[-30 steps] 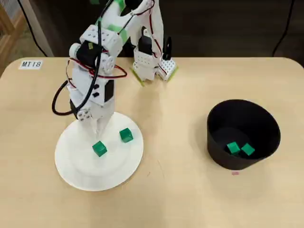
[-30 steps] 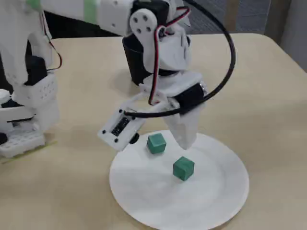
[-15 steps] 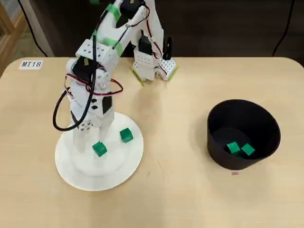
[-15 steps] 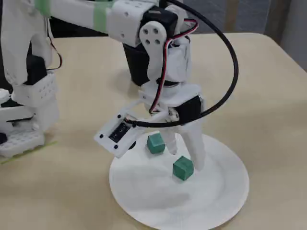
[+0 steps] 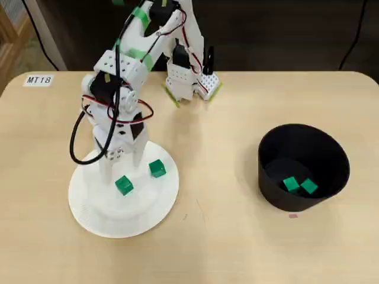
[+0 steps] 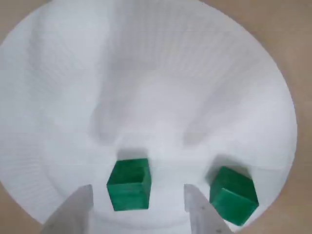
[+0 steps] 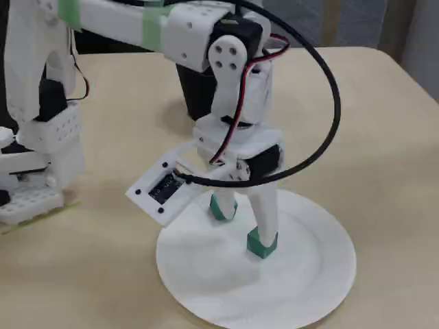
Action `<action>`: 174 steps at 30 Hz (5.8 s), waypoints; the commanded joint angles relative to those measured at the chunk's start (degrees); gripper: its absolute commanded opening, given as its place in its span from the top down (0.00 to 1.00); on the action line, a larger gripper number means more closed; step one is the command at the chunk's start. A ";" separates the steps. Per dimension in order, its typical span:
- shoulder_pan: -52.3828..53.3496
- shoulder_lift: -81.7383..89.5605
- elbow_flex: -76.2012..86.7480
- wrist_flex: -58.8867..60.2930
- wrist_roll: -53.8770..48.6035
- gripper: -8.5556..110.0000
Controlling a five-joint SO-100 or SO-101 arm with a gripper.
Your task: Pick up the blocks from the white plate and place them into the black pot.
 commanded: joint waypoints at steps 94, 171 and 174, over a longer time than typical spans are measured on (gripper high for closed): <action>-63.02 33.84 26.10 -32.70 -29.18 0.73; -6.33 8.70 5.36 14.59 8.79 0.76; -6.59 7.29 5.36 14.59 8.17 0.76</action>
